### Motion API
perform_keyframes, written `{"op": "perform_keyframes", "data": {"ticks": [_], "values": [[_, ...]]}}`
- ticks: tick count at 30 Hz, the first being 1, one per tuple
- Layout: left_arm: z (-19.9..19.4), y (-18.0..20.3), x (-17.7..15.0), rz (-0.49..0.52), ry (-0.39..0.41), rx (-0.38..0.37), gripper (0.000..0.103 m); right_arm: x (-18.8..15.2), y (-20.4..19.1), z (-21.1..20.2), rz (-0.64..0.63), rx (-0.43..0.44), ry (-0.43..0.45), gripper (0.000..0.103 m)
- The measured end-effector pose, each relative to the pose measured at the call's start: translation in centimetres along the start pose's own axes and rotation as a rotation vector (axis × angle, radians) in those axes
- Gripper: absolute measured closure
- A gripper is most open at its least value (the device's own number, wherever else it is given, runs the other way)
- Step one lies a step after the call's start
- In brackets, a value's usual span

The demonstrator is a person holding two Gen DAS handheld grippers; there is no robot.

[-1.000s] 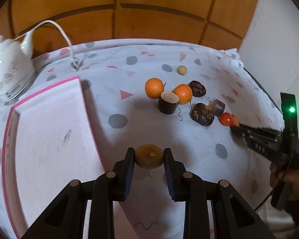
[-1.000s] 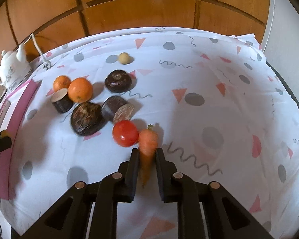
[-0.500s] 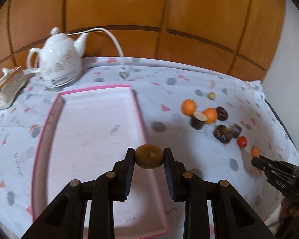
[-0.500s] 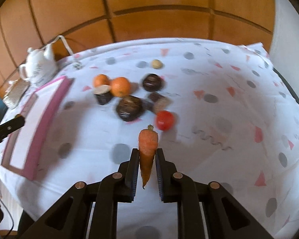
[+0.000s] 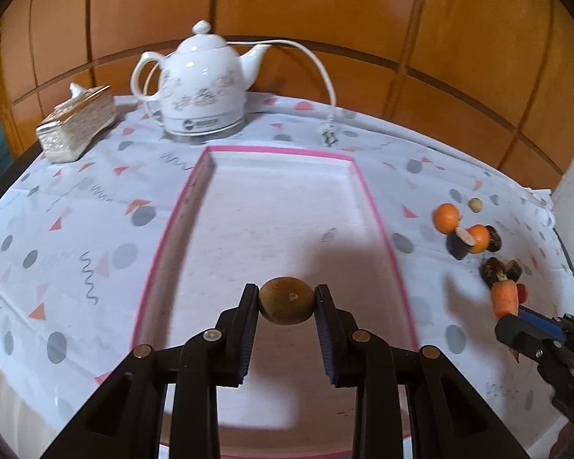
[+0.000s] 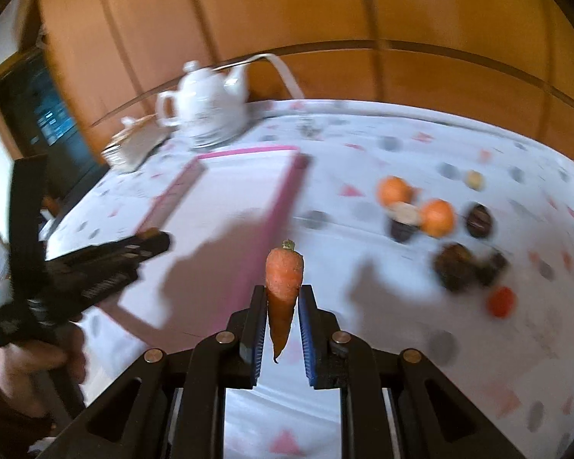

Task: Organize fruits
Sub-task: 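Drop the tan fruit into the pink tray with the left tool while the right tool carries the carrot, then release the carrot into the pink tray with the right tool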

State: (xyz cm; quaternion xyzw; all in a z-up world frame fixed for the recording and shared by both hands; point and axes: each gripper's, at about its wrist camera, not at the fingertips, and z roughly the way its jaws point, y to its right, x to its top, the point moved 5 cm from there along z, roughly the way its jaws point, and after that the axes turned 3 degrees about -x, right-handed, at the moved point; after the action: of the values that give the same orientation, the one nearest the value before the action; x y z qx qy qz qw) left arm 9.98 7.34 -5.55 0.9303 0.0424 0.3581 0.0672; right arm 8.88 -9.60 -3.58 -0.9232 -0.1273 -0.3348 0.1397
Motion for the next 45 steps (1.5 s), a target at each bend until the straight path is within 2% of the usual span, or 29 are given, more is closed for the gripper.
{"op": "perform_keyframes", "data": {"ticks": [3, 6, 8, 9, 12, 15, 21, 26, 31, 34, 37, 45], "values": [[-0.1, -0.6, -0.3, -0.008, 0.002, 0.017, 0.073, 1.0, -2.8, 1.0, -0.043, 0.046, -0.012, 0.087], [-0.1, -1.1, -0.4, -0.022, 0.004, 0.024, 0.071, 1.7, -4.8, 2.1, -0.083, 0.056, -0.021, 0.087], [-0.4, -1.3, -0.5, -0.032, 0.009, 0.027, 0.051, 1.9, -5.3, 3.1, -0.084, 0.064, -0.033, 0.087], [-0.6, -1.4, -0.4, -0.041, 0.022, 0.032, 0.049, 2.0, -5.6, 3.4, -0.076, 0.076, -0.042, 0.086], [-0.9, -1.6, -0.3, -0.042, 0.030, 0.038, 0.047, 1.8, -5.8, 4.0, -0.066, 0.059, -0.049, 0.086], [-1.0, -1.6, -0.4, -0.047, 0.030, 0.037, 0.047, 1.5, -5.7, 3.9, -0.041, 0.067, -0.059, 0.078], [-1.4, -1.4, -0.7, -0.055, 0.043, 0.033, 0.037, 0.8, -5.7, 3.1, -0.053, 0.027, -0.036, 0.075], [-1.8, -0.7, -1.2, -0.037, 0.059, 0.054, 0.032, -0.1, -4.3, 1.8, -0.029, -0.052, 0.011, 0.067], [-1.9, 0.6, -1.7, 0.005, 0.059, 0.042, 0.032, -1.0, -1.4, 0.1, 0.045, -0.157, 0.073, 0.066], [-2.2, 1.5, -1.9, 0.024, 0.063, 0.011, 0.031, -1.7, 1.2, -0.5, 0.119, -0.204, 0.069, 0.065], [-2.2, 2.2, -2.0, 0.029, 0.057, -0.009, 0.024, -2.4, 3.4, -0.8, 0.173, -0.245, 0.062, 0.065], [-2.3, 3.7, -2.0, 0.035, 0.043, -0.079, 0.024, -4.6, 9.0, -2.1, 0.290, -0.325, 0.048, 0.065]]}}
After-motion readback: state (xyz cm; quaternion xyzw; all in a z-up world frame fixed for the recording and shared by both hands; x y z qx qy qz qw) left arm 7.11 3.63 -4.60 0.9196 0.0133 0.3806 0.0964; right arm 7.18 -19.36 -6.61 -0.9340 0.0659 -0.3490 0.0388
